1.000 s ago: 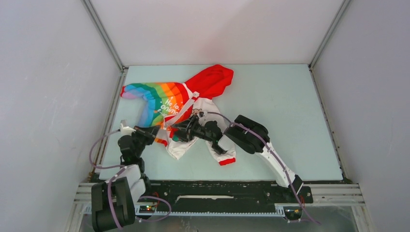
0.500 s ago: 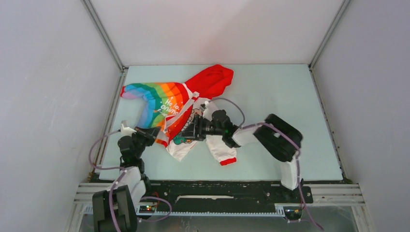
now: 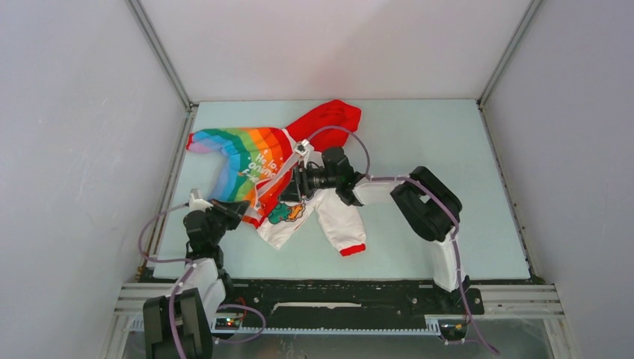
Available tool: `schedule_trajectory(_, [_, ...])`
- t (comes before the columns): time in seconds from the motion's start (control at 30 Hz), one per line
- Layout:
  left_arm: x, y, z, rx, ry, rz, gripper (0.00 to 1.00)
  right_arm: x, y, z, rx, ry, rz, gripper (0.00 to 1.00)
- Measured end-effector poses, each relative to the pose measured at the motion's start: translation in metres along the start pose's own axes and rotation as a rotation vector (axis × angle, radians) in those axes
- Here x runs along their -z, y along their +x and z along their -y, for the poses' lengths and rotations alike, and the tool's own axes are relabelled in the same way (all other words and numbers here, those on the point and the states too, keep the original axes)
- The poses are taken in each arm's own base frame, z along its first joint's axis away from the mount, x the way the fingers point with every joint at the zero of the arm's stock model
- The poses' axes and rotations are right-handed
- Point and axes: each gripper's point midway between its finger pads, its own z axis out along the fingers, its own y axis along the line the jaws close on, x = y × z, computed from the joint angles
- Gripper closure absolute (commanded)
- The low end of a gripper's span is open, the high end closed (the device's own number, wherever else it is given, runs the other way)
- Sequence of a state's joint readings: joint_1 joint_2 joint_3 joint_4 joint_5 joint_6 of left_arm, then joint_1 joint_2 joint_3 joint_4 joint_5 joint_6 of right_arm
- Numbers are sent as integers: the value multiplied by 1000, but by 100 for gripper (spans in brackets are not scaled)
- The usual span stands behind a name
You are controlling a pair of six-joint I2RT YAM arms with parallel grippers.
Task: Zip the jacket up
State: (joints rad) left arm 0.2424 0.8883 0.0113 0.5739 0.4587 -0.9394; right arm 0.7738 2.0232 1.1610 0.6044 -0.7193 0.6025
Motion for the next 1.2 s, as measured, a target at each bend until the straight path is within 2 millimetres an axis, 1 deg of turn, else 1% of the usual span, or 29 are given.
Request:
schedule_trajectory(0.13, [0, 1, -1, -4, -4, -3, 100, -18, 11, 14, -12, -45, -39, 48])
schedule_trajectory(0.23, [0, 1, -2, -2, -7, -6, 100, -30, 17, 19, -20, -76, -54, 48])
schedule_trajectory(0.33, [0, 2, -3, 0, -10, -8, 100, -37, 19, 22, -40, -98, -55, 46])
schedule_trajectory(0.67, [0, 4, -2, 2, -5, -22, 100, -61, 9, 31, -89, -152, -30, 48])
schedule_trajectory(0.77, [0, 5, -2, 3, -5, -23, 100, -66, 16, 37, -119, -158, -40, 48])
schedule_trajectory(0.9, [0, 5, -3, 5, -8, -25, 100, -69, 26, 42, -144, -162, -60, 52])
schedule_trajectory(1.07, [0, 6, -3, 6, -9, -27, 100, -71, 34, 38, -167, -192, -79, 56])
schedule_trajectory(1.2, [0, 6, -4, 6, -10, -28, 100, -72, 34, 33, -170, -226, -75, 58])
